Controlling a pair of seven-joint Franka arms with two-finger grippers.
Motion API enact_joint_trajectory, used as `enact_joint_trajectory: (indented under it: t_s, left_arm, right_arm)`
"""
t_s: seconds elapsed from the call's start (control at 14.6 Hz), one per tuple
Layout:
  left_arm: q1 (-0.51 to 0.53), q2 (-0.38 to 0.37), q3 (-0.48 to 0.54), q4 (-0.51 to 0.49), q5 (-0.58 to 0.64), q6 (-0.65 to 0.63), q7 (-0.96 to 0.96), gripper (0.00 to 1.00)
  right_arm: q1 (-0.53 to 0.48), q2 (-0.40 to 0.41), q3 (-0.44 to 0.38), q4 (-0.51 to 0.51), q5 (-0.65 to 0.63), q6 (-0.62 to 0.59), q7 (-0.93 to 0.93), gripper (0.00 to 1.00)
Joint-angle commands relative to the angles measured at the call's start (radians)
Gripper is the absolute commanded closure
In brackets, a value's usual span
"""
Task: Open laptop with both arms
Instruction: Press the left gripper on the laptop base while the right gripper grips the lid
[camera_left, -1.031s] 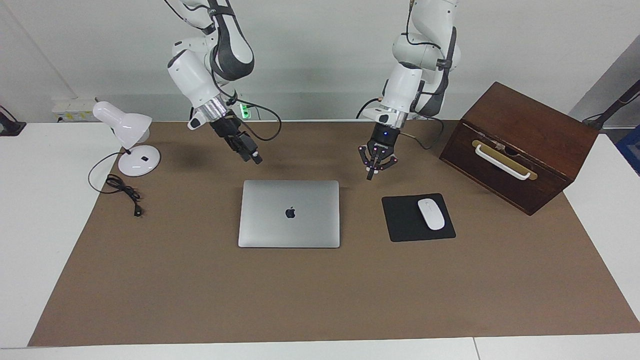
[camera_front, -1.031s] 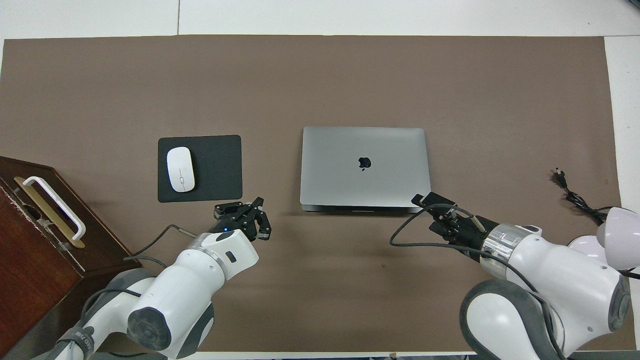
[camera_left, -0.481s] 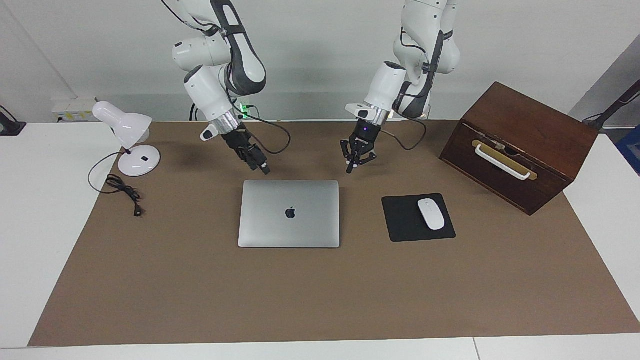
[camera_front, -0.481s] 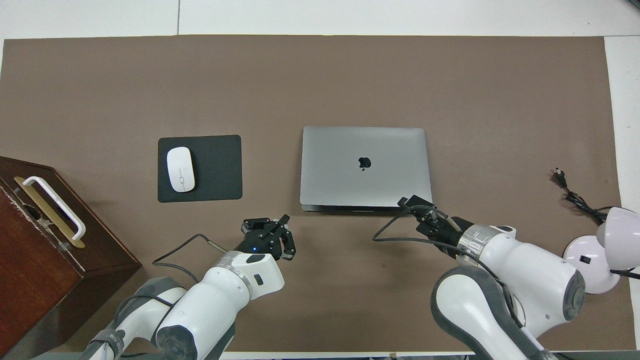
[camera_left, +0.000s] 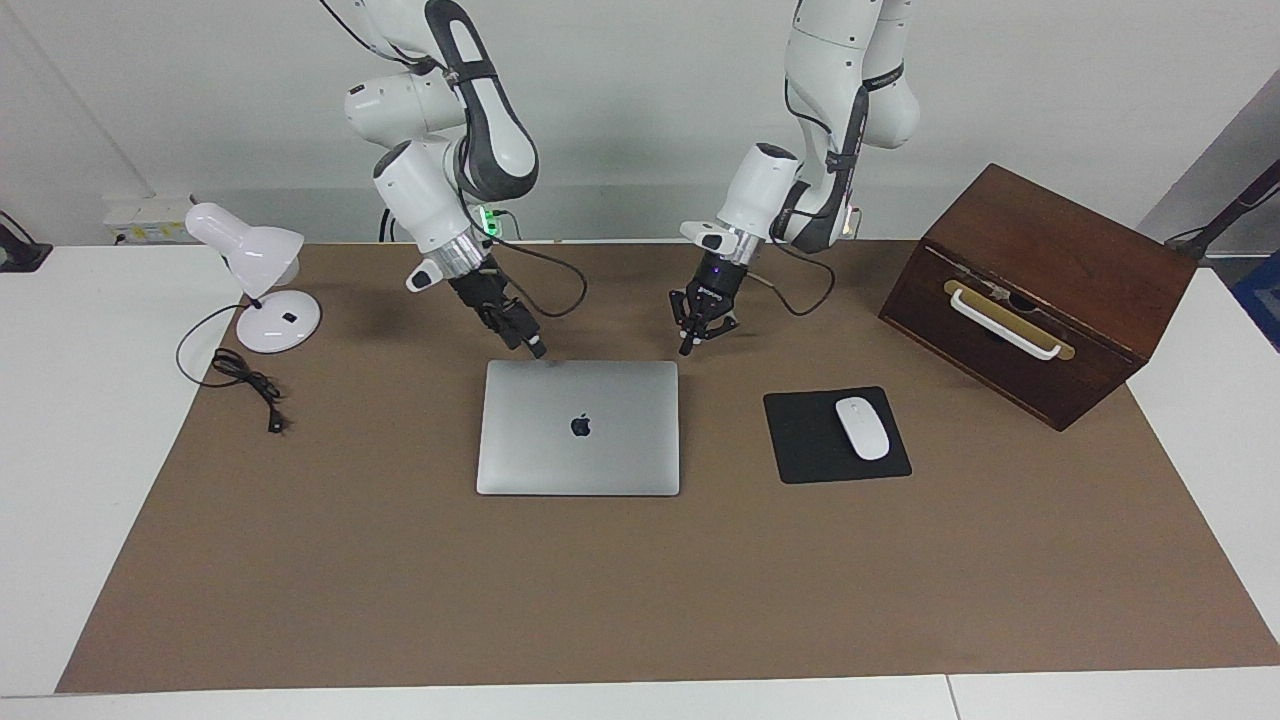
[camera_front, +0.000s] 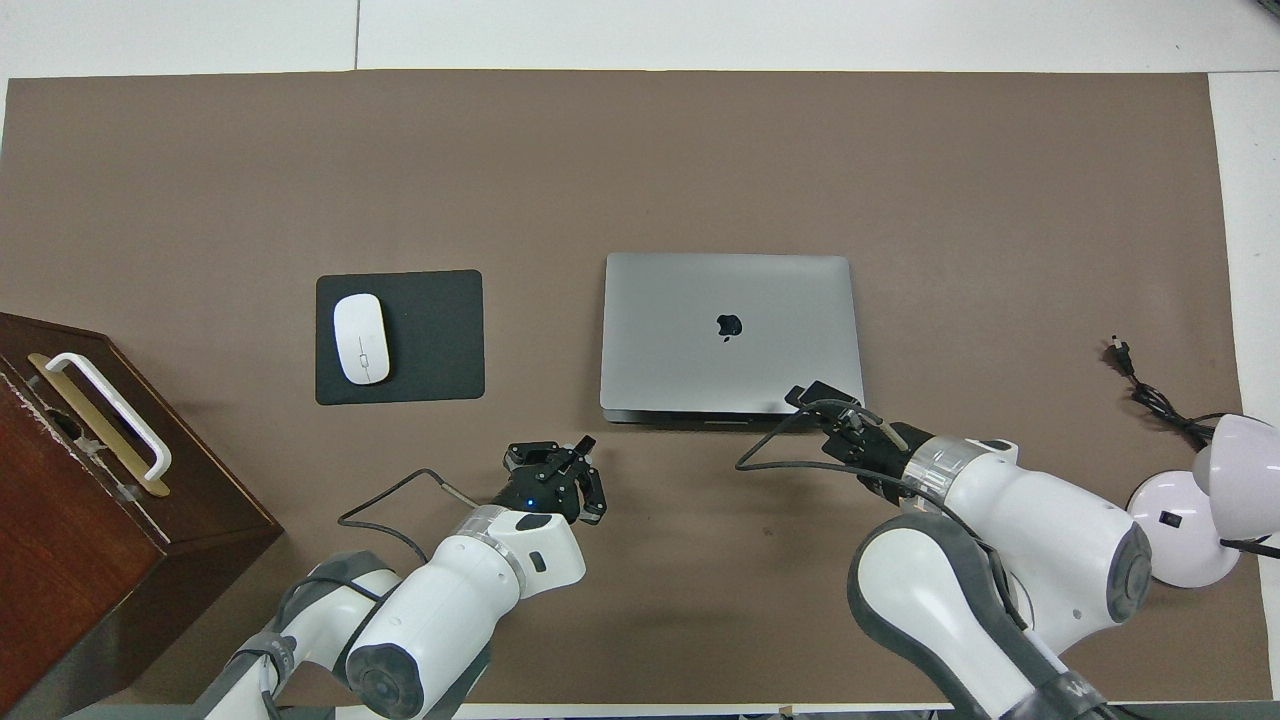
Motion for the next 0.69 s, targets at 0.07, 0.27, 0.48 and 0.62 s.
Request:
enact_joint_trajectory:
  t_s: [0.07, 0.27, 0.48, 0.62]
  left_arm:
    - [-0.011, 0.085, 0.017, 0.089, -0.011, 0.019, 0.023, 1.0]
    - [-0.005, 0.11, 0.017, 0.117, -0.005, 0.019, 0.051, 1.0]
    - [0.021, 0.124, 0.019, 0.125, -0.001, 0.019, 0.069, 1.0]
    - [0.023, 0.132, 0.019, 0.133, -0.001, 0.019, 0.077, 1.0]
  right_arm:
    - [0.012, 0.024, 0.002, 0.015, 0.042, 0.033, -0.036, 0.05]
    - [0.012, 0.026, 0.002, 0.021, 0.042, 0.033, -0.036, 0.05]
    - [0.012, 0.026, 0.002, 0.021, 0.042, 0.033, -0.036, 0.05]
    - [0.012, 0.029, 0.002, 0.027, 0.042, 0.033, -0.036, 0.05]
